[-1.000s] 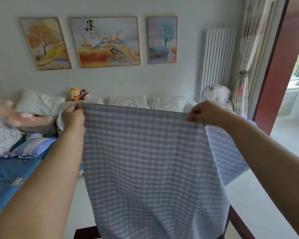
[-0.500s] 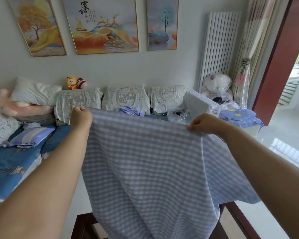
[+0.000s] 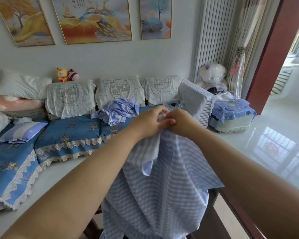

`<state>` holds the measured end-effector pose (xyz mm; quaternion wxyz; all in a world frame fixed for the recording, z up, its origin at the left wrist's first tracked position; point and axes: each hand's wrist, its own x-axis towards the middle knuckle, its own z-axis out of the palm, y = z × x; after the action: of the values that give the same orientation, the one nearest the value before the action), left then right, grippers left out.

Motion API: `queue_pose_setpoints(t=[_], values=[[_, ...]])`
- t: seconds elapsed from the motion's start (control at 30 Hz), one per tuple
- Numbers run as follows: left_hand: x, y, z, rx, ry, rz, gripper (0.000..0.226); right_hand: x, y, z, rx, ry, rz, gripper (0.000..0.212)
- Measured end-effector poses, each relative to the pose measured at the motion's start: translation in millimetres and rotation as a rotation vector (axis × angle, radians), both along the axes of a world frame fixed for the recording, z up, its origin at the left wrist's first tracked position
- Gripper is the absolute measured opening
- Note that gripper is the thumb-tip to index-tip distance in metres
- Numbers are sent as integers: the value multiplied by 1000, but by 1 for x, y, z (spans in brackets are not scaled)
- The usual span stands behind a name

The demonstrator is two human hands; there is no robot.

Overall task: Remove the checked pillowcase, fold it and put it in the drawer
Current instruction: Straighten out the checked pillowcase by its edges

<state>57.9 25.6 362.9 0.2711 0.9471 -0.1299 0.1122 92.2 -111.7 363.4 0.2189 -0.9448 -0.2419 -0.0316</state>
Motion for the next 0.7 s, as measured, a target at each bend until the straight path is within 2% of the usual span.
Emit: queue_pose_setpoints(t=[0.07,0.13,0.27,0.33,0.47,0.53,0.63,0.7], values=[[-1,4,-1,22,189,-88,44,-4,-9,0,97,30,43,22],[1,4,-6,118,224,-100,15,-9,-10,-3,131,43,71,24],[7,6,-9,157,199,-44,29,-7,-14,-15,192,85,102,24],[9,15,-8,157,193,0,34,-2,-25,-25,180,145,114,36],[9,43,-8,53,129,105,42,8,-56,-60,-102,180,81,64],[10,57,-6,29,87,175,41,11,-72,-81,-162,223,20,75],[13,78,-5,2,40,223,28,11,-95,-103,-101,266,-92,83],[16,90,-7,-28,10,268,34,11,-103,-109,-47,251,-160,91]])
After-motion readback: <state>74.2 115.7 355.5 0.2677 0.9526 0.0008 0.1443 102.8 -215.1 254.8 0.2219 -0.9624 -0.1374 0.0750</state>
